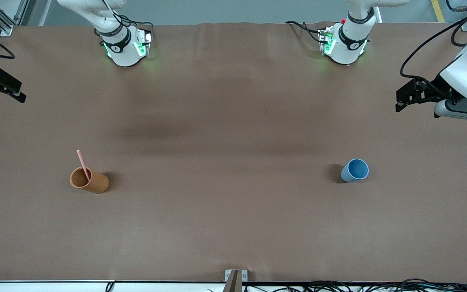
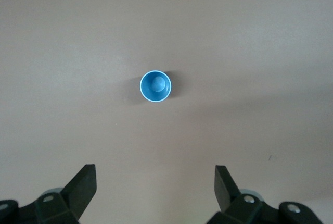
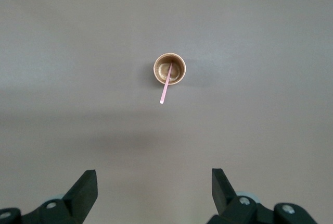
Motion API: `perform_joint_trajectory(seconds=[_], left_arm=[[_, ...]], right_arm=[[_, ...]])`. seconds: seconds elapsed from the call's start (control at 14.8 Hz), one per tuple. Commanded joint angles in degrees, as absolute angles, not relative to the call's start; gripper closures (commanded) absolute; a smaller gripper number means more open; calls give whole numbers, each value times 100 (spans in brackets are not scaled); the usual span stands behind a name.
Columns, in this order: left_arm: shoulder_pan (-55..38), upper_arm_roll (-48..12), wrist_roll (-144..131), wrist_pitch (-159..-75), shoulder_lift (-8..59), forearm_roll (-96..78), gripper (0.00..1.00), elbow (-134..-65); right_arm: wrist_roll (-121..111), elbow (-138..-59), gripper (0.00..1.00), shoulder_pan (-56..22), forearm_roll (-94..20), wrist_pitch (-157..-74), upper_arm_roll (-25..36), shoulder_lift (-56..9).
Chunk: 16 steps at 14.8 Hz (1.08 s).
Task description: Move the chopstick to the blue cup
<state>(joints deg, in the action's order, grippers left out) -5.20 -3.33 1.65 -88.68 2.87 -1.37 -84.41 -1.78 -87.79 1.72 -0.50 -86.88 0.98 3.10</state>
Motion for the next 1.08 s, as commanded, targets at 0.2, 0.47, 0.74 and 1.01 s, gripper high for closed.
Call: perform_joint_trajectory(seconds=[0.2,0.47,0.74,1.01], left_arm=[[-536,-334,132,-8859,272,-141,0,-8429],[-396,-264,193,-9243,668,-184,0,-8577],[-316,61,738,-10683,913,-439,0,-9701],[-351,114,616,-12118,1729,-457,0,-10257]], right_arm=[[-149,-8745,0,193,-62,-8684,149,378],[-167,-8824,0,211,-79,-8683,150,317],[-193,-9262,3,193,-141,-9060,158,334],[-202,-10728,3,167,-141,-10578,149,465]])
